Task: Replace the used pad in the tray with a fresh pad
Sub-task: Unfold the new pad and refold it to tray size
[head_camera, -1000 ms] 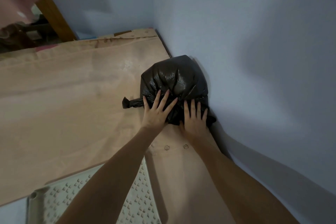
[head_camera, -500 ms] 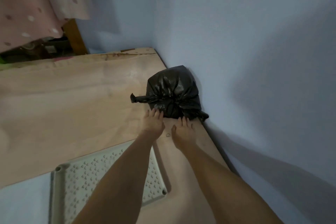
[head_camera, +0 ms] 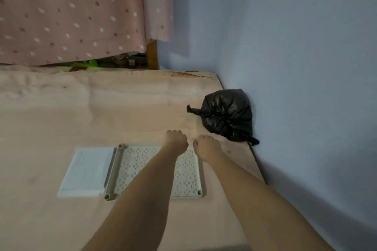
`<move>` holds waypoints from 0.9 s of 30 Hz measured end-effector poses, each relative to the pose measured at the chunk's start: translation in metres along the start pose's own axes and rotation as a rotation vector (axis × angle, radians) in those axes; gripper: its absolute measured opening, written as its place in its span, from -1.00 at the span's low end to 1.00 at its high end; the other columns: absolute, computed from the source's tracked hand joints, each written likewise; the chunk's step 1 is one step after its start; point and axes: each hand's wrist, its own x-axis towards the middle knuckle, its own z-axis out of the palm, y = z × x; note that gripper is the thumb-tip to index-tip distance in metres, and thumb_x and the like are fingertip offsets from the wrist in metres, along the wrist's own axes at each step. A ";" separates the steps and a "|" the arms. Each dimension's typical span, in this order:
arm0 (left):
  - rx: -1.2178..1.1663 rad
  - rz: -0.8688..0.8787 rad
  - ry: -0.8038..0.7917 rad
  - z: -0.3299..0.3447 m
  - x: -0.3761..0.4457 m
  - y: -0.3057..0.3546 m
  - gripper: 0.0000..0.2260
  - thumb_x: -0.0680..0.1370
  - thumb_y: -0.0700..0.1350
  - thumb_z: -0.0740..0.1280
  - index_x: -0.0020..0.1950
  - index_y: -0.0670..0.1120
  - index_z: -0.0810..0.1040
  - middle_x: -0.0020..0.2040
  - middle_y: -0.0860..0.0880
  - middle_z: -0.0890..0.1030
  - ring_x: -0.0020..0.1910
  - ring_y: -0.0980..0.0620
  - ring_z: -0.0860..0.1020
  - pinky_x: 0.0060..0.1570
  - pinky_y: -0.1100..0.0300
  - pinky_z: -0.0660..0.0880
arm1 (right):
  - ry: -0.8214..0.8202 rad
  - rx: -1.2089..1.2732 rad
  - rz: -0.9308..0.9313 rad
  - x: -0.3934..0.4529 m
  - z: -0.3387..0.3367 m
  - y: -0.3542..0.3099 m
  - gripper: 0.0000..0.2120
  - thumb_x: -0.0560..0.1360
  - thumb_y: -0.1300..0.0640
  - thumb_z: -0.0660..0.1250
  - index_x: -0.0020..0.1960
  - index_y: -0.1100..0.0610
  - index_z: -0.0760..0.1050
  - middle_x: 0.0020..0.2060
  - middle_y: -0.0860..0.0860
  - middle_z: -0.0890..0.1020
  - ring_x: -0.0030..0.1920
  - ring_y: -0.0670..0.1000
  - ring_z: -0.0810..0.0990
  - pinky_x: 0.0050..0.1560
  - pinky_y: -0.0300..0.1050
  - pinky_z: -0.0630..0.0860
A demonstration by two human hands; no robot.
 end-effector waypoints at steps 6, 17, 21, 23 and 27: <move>-0.081 -0.172 -0.027 0.028 -0.066 -0.037 -0.69 0.63 -0.08 0.06 0.25 -0.15 0.48 0.25 -0.13 0.49 0.23 -0.10 0.45 0.22 0.06 0.32 | -0.019 -0.077 -0.175 -0.029 0.014 -0.050 -0.58 0.64 0.01 -0.05 0.35 0.23 0.32 0.30 0.16 0.42 0.28 0.15 0.39 0.24 0.03 0.34; -0.171 -0.474 -0.053 0.088 -0.171 -0.130 -0.73 0.57 -0.15 0.13 0.19 -0.12 0.53 0.16 -0.09 0.56 0.15 -0.07 0.52 0.05 0.15 0.37 | -0.074 -0.087 -0.414 -0.070 0.047 -0.178 -0.60 0.63 0.06 -0.01 0.37 0.23 0.31 0.32 0.16 0.41 0.30 0.14 0.37 0.25 0.03 0.34; -0.222 -0.498 -0.067 0.113 -0.187 -0.166 -0.75 0.54 -0.20 0.14 0.14 -0.13 0.53 0.14 -0.09 0.55 0.13 -0.07 0.52 -0.07 0.18 0.30 | -0.112 -0.016 -0.389 -0.072 0.061 -0.218 -0.60 0.62 0.11 0.04 0.39 0.26 0.27 0.33 0.17 0.37 0.30 0.15 0.34 0.23 0.01 0.35; -0.227 -0.498 -0.078 0.129 -0.192 -0.184 -0.76 0.55 -0.20 0.14 0.15 -0.13 0.51 0.14 -0.08 0.54 0.14 -0.07 0.51 -0.09 0.18 0.28 | -0.113 0.005 -0.368 -0.072 0.070 -0.235 -0.61 0.62 0.11 0.05 0.38 0.27 0.29 0.32 0.17 0.38 0.26 0.15 0.36 0.17 0.00 0.37; -0.265 -0.458 -0.109 0.157 -0.194 -0.219 -0.75 0.56 -0.17 0.15 0.20 -0.13 0.48 0.17 -0.09 0.52 0.17 -0.08 0.48 -0.07 0.19 0.29 | -0.131 0.057 -0.319 -0.070 0.089 -0.269 -0.68 0.60 0.14 0.09 0.28 0.26 0.35 0.24 0.19 0.42 0.19 0.17 0.43 -0.03 -0.04 0.37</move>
